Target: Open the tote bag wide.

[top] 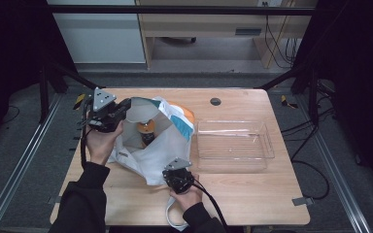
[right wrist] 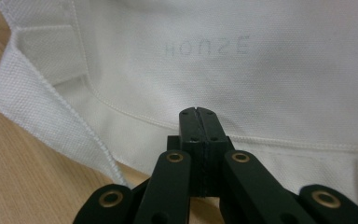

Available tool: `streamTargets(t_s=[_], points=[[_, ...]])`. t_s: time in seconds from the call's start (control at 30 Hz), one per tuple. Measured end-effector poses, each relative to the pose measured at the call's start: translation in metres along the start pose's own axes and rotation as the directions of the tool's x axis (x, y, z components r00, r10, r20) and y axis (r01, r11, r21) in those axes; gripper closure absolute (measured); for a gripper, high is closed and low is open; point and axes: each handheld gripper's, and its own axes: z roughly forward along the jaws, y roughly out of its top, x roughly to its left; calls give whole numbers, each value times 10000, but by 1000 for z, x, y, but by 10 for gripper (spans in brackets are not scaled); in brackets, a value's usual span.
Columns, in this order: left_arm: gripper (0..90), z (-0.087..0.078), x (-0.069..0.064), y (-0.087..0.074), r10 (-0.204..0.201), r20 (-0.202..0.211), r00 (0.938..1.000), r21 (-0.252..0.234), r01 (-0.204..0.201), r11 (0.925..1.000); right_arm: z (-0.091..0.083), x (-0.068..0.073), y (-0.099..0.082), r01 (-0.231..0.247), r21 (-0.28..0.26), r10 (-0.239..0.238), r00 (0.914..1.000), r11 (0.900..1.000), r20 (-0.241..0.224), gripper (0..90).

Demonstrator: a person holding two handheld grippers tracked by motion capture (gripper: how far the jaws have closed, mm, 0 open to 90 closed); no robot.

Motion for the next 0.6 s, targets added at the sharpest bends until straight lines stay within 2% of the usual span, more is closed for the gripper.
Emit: streamTargets(t_s=[0.47, 0.6], points=[[879, 13, -1, 8, -69, -210, 9998, -86, 67, 9999, 0, 1, 0, -14, 3, 14, 10000, 10000, -19, 900], [879, 17, 3, 10, -249, -223, 9994, -158, 246, 9996, 0, 1, 0, 8, -2, -8, 10000, 10000, -31, 900]])
